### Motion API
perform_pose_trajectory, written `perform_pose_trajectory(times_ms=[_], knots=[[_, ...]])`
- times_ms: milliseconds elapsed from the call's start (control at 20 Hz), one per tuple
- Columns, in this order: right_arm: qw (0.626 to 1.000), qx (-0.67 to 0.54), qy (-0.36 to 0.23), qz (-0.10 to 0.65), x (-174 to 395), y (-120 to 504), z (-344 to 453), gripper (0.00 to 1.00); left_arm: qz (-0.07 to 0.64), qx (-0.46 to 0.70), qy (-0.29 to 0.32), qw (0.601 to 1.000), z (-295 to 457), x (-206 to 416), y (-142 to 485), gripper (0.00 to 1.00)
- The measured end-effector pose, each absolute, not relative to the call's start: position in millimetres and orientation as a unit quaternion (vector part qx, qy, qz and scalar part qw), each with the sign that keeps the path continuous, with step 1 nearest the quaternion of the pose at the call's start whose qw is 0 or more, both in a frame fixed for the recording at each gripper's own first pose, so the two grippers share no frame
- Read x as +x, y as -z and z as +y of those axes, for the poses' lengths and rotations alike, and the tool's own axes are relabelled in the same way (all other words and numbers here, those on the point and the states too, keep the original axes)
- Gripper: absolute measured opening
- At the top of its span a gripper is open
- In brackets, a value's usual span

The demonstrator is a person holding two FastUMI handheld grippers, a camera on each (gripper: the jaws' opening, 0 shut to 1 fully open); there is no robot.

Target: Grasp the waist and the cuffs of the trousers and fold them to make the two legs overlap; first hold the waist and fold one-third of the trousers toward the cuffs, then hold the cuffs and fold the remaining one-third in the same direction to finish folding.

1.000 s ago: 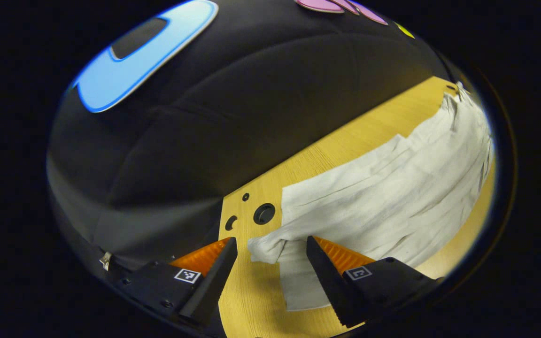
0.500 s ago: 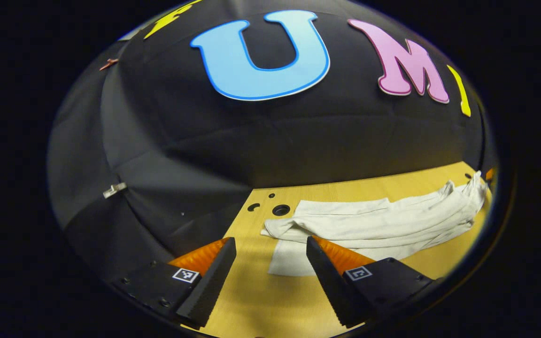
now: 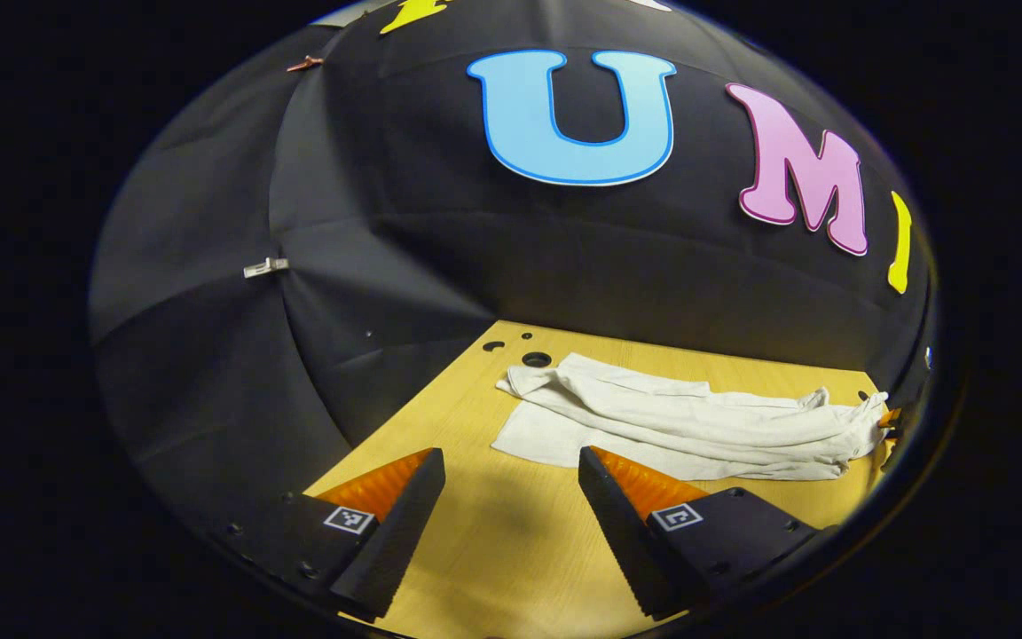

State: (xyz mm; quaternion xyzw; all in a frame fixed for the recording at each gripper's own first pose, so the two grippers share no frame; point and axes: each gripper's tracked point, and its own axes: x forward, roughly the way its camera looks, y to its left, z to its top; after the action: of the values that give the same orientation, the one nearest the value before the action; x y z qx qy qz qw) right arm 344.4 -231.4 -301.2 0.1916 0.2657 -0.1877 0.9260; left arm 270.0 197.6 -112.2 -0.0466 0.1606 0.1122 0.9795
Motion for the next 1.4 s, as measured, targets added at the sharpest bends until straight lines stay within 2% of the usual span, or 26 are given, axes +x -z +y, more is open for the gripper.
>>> perform_pose_trajectory(times_ms=[200,250,300,500,600,850,1050,1150,1400], knots=[[0.935,0.123,0.197,0.269,342,303,-231,0.96,0.175,-0.041,-0.099,0.979,180,267,119,0.98],[0.937,0.111,0.192,0.269,345,302,-231,0.77,0.176,-0.043,-0.094,0.979,174,268,119,0.98],[0.937,0.114,0.185,0.275,346,303,-228,0.79,0.178,-0.044,-0.090,0.979,169,267,120,0.98],[0.930,0.153,0.173,0.286,347,303,-219,0.26,0.188,-0.046,-0.076,0.978,147,261,116,0.98],[0.933,0.157,0.151,0.287,347,297,-215,0.16,0.196,-0.039,-0.060,0.978,137,261,115,0.98],[0.942,0.144,0.141,0.267,336,253,-216,0.16,0.191,-0.037,-0.058,0.979,133,261,105,0.98],[0.961,0.126,0.116,0.219,340,174,-193,0.15,0.180,-0.063,-0.063,0.980,140,254,99,0.98],[0.972,0.107,0.092,0.188,344,122,-166,0.15,0.181,-0.098,-0.066,0.976,149,249,102,0.98],[0.984,0.085,0.036,0.149,350,58,-96,0.15,0.168,-0.190,-0.076,0.964,174,253,105,0.96]])
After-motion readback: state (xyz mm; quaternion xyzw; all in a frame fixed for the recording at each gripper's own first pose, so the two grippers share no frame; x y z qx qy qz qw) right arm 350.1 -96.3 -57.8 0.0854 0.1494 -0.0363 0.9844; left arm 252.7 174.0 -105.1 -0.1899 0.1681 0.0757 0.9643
